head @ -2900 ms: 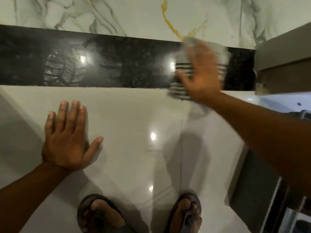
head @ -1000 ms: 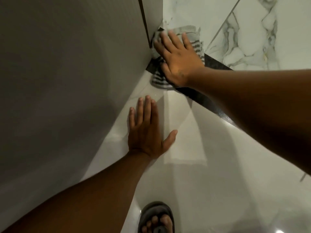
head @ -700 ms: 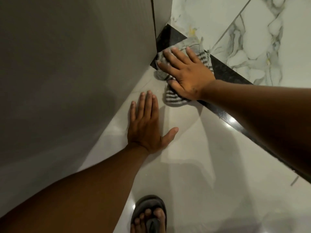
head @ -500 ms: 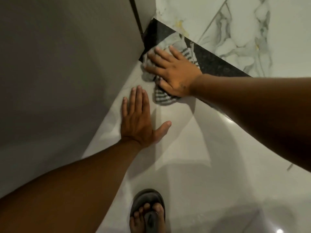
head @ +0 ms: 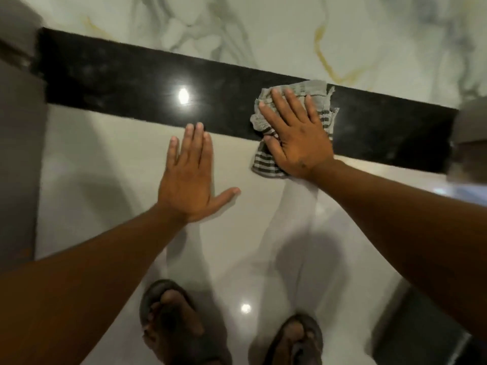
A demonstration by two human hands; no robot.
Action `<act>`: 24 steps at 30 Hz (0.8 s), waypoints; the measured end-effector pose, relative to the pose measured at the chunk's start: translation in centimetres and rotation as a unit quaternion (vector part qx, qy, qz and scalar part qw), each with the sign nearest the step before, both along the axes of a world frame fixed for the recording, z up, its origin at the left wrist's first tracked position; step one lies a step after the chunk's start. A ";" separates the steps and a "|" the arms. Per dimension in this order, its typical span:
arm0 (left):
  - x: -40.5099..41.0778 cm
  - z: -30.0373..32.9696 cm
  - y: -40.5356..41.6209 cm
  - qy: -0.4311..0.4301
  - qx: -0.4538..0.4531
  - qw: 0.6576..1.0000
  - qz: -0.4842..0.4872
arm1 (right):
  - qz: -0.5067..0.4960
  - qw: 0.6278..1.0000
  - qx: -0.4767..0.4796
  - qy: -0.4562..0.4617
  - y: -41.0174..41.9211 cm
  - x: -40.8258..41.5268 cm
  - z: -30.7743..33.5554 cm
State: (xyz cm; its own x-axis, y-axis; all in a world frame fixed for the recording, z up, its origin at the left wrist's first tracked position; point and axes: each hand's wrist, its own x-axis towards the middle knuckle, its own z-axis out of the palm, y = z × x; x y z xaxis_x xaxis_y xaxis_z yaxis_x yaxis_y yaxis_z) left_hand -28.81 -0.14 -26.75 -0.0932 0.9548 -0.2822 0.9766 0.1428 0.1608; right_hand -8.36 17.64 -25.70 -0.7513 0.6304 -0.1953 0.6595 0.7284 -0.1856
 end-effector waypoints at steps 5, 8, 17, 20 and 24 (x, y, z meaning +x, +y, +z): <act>10.1 -0.2 3.6 -0.039 0.014 0.993 -0.115 | -0.137 0.991 0.002 -0.003 1.7 12.1 0.4; 12.5 -0.6 4.7 -0.018 0.025 0.983 -0.179 | -0.255 0.967 0.011 -0.002 3.9 18.0 0.9; 13.2 1.8 1.5 0.004 0.011 0.976 -0.217 | -0.232 0.972 0.012 -0.035 -4.4 22.7 1.7; 14.5 1.4 2.5 -0.019 0.014 0.981 -0.193 | -0.278 0.960 0.009 -0.025 -6.2 22.3 1.3; 15.7 0.8 4.1 -0.035 -0.021 0.973 -0.228 | -0.326 0.942 -0.071 0.030 -7.2 17.1 0.8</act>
State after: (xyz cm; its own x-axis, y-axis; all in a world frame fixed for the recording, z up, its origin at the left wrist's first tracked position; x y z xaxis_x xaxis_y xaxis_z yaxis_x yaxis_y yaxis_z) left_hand -13.13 3.96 -25.91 0.3581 0.8802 -0.3115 0.9267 -0.2945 0.2334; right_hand 8.75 10.44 -24.90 -0.2262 0.9325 -0.2817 0.9434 0.1377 -0.3018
